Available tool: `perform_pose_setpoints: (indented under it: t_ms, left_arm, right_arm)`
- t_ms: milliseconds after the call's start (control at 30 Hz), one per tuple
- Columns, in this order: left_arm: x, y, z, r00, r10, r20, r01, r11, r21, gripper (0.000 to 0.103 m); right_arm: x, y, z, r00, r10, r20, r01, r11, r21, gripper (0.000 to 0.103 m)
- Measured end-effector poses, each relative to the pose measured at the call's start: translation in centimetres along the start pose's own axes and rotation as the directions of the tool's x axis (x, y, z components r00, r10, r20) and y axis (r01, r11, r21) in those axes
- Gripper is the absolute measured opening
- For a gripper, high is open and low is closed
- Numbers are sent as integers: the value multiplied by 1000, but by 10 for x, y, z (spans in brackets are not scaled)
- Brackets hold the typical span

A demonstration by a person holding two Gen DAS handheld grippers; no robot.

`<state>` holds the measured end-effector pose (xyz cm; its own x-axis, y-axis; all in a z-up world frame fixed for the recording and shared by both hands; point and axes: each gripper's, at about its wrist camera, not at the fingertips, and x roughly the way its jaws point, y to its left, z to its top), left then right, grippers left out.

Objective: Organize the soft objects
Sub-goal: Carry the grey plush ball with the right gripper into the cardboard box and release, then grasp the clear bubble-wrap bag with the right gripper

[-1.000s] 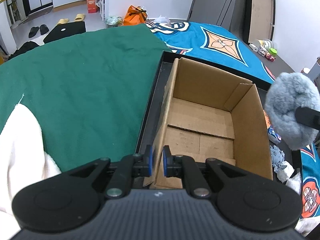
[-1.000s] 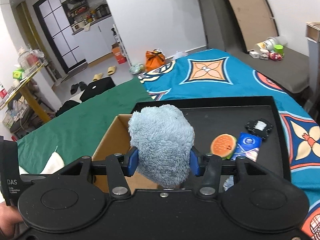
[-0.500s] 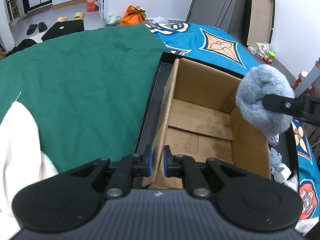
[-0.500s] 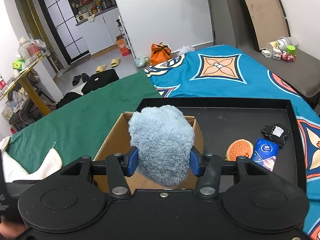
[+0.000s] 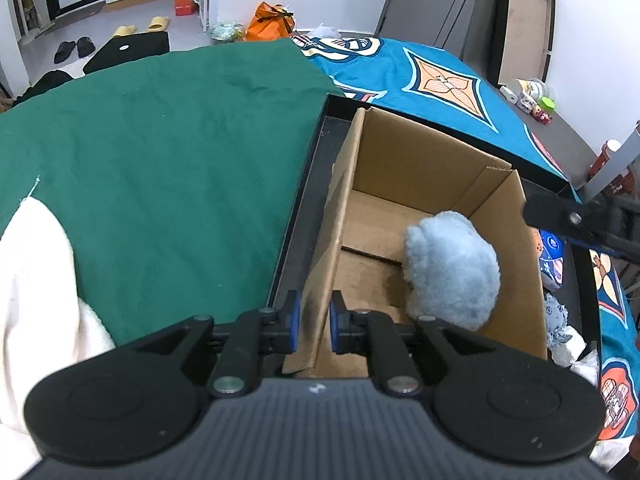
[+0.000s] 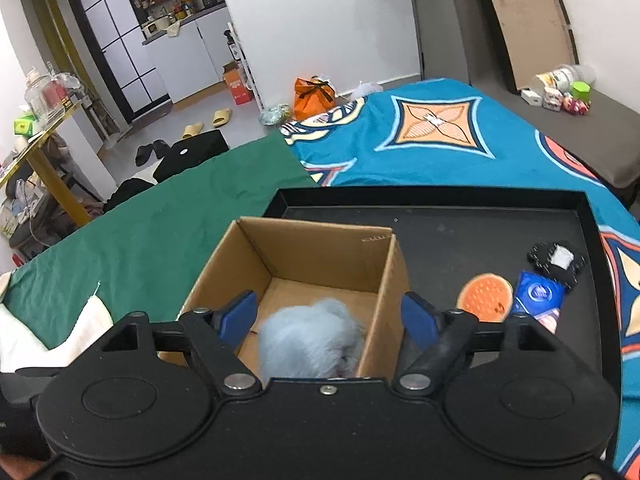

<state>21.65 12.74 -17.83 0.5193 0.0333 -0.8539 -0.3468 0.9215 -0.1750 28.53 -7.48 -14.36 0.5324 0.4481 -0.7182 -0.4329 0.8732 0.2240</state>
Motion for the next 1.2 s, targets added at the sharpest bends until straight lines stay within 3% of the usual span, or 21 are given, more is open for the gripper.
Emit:
perform_pose_setpoints:
  t_ms: [100, 167, 333, 567, 900, 1200]
  left_arm:
    - [-2, -1, 0, 1000, 6, 8, -6, 1000, 6, 19]
    - [-4, -2, -1, 1000, 17, 13, -17, 1000, 10, 31]
    - [-9, -6, -2, 999, 40, 29, -41, 999, 32, 45]
    - [-15, -14, -4, 997, 63, 53, -67, 995, 76, 52]
    - [-16, -28, -9, 994, 94, 60, -102, 983, 152, 62]
    - [-20, -38, -12, 990, 118, 78, -132, 971, 198, 70]
  right_arm:
    - [-8, -10, -6, 1000, -7, -8, 7, 999, 31, 81]
    - [-13, -15, -10, 1000, -21, -10, 21, 999, 47, 82]
    - [-28, -31, -25, 998, -66, -12, 67, 995, 80, 83]
    - [-37, -62, -50, 985, -165, -38, 169, 975, 145, 84]
    - [-47, -85, -76, 967, -246, -71, 254, 954, 160, 84]
    - [-47, -107, -98, 933, -339, -123, 357, 914, 192, 84]
